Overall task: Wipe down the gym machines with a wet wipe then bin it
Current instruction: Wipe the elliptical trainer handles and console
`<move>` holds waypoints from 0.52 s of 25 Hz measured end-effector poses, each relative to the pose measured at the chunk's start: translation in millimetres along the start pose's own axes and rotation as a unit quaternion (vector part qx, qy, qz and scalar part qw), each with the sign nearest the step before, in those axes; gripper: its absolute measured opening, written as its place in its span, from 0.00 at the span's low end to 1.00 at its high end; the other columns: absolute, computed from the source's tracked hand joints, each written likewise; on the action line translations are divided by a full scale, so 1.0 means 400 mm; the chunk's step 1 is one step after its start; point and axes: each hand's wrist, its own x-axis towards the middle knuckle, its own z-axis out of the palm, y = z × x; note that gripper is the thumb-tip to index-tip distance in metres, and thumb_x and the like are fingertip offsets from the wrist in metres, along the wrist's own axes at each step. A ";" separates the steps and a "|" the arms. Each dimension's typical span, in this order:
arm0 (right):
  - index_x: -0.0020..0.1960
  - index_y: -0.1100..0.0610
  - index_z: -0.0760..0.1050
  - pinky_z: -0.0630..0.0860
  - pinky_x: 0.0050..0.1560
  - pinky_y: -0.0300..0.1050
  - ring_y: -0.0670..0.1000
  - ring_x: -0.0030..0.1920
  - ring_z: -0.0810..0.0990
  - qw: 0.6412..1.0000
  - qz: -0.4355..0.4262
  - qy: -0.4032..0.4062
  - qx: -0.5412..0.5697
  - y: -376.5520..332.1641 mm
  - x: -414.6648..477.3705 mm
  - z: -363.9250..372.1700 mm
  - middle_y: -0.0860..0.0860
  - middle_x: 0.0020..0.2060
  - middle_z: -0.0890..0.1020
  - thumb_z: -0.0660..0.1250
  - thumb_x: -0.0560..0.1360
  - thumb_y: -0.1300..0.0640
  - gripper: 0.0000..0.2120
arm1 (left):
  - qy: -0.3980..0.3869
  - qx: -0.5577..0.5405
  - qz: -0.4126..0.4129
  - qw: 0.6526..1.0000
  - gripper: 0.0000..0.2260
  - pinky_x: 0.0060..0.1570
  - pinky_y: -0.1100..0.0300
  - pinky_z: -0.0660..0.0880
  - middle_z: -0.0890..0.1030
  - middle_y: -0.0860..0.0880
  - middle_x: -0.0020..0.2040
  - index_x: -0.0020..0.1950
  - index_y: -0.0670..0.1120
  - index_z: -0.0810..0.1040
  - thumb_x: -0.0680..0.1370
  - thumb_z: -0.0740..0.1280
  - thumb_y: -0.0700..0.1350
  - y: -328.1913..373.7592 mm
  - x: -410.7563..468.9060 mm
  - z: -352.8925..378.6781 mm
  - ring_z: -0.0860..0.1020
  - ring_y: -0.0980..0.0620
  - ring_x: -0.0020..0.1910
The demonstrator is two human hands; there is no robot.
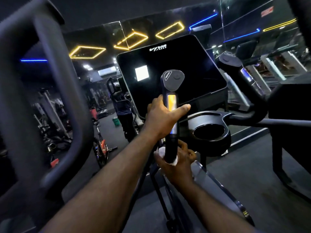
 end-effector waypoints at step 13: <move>0.49 0.45 0.82 0.69 0.66 0.45 0.33 0.69 0.66 0.995 -0.103 -0.004 0.016 0.096 0.004 0.036 0.28 0.52 0.78 0.77 0.69 0.63 0.16 | 0.028 -0.115 0.032 0.992 0.22 0.56 0.46 0.80 0.80 0.49 0.51 0.51 0.55 0.75 0.68 0.72 0.69 -0.045 0.014 0.037 0.80 0.48 0.53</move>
